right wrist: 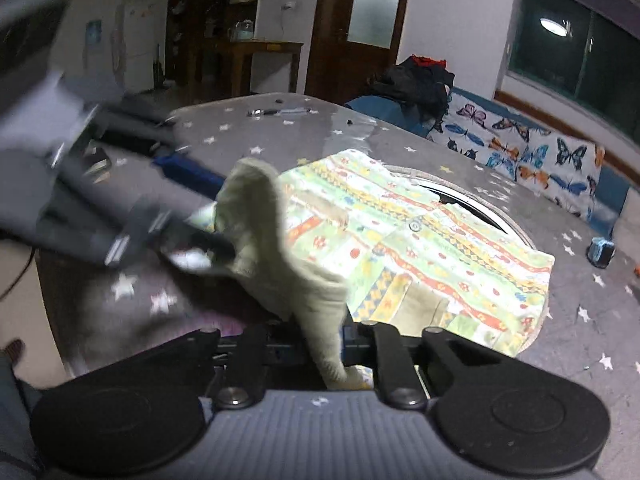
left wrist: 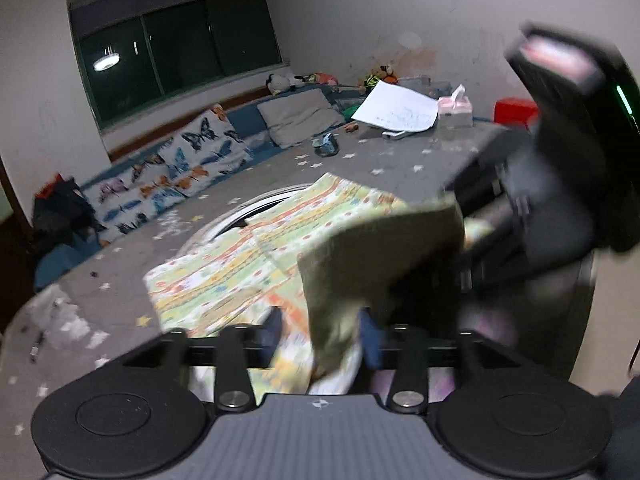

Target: Fold clothes

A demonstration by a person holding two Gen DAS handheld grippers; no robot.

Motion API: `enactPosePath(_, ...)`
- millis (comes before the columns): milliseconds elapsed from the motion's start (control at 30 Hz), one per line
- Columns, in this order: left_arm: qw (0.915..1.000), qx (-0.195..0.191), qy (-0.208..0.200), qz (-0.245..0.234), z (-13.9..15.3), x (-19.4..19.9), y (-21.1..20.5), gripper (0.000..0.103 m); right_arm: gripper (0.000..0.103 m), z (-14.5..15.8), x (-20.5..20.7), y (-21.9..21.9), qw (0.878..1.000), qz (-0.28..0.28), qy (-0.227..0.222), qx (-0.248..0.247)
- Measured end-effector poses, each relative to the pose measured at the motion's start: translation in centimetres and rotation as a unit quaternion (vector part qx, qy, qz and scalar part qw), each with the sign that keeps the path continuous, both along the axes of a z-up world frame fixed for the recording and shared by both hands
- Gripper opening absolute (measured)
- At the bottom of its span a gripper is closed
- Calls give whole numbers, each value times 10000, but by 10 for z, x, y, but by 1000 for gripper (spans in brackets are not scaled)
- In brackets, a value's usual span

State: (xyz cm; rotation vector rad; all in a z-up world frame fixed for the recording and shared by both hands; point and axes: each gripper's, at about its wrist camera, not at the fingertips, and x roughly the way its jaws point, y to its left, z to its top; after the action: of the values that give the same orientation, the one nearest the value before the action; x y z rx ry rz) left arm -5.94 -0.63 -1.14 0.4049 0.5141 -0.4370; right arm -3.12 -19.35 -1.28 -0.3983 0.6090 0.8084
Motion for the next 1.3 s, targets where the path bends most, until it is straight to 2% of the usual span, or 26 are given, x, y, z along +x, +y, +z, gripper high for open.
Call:
enactPosePath(200,9966,784,-174,208,-29,-8,-1,51,13,14,17,-10,9993,-217,146,280)
enactPosePath(267,9936,1055,-312,267,-36,-5,-2,37,12,16,17,-13,9991,-233,91,328)
enactPosePath(300,9930,1102,-325,278,-37,-5,-2,21,11,17,16,-14,9991,-245,67,345)
enactPosePath(333,9928,1116,-325,284,-38,-4,-1,11,11,16,12,-14,9991,-227,26,343)
enactPosePath(400,9943,973,-333,273,-33,-7,3,7,6,15,5,-14,9992,-191,-55,340)
enactPosePath(500,9959,775,-393,251,-22,-19,10,6,5,16,-8,-14,9991,-126,-217,351)
enactPosePath(600,9978,585,-305,112,-10,-38,16,6,5,24,-21,-20,9988,-11,-194,450)
enactPosePath(733,9983,542,-116,-178,6,-73,19,6,5,40,-47,-31,9983,258,65,511)
enactPosePath(867,9989,322,167,-313,21,-94,22,6,5,58,-68,-42,9967,468,354,561)
enactPosePath(933,9991,194,279,-234,26,-85,23,6,5,65,-64,-42,9958,500,513,567)
enactPosePath(1067,9995,-41,319,12,37,-55,29,6,5,73,-36,-35,9961,424,530,564)
enactPosePath(1167,9993,-167,259,200,47,-18,34,6,5,78,-5,-31,9964,289,526,604)
enactPosePath(1300,9975,-300,428,468,49,43,38,6,5,80,43,-22,9966,106,574,582)
